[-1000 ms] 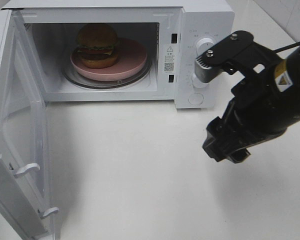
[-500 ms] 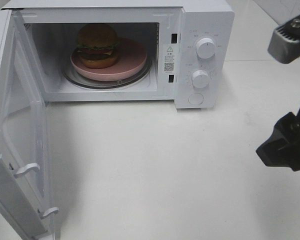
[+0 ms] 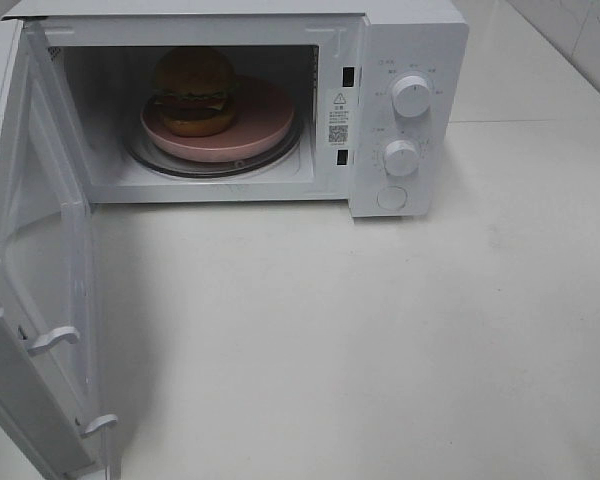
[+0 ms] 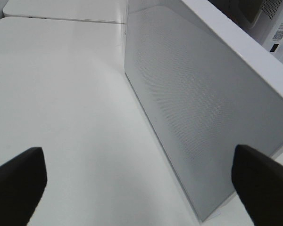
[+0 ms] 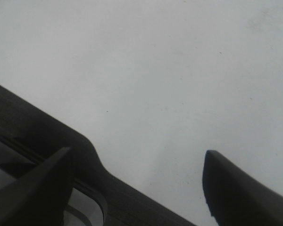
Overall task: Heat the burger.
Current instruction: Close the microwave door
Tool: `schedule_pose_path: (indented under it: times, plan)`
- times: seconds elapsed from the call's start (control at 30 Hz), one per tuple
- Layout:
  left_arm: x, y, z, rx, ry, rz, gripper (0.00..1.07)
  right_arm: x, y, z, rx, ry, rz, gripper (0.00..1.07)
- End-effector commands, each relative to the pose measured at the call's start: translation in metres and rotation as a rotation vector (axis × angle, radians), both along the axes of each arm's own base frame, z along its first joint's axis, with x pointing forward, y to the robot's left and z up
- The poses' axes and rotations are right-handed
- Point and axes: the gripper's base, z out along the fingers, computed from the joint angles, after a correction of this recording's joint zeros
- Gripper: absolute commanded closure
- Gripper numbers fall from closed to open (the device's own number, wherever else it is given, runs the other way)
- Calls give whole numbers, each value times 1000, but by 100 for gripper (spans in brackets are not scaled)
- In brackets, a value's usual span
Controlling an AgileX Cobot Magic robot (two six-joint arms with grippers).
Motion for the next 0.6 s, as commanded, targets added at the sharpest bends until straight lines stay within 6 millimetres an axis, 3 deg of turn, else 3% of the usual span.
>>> schedule_pose_path:
  times: [0.03,0.3,0.6]
  plan:
    - [0,0,-1,-2,2,-5,7,-13,-22,-6,24,-53,-137,32]
    - [0,0,-1,-2,2,-5,7,-41,-43,-3,85,-213,-281,32]
    - [0,0,-1,-2,2,-5,7,-66,-52,-6,131,-357,-390,32]
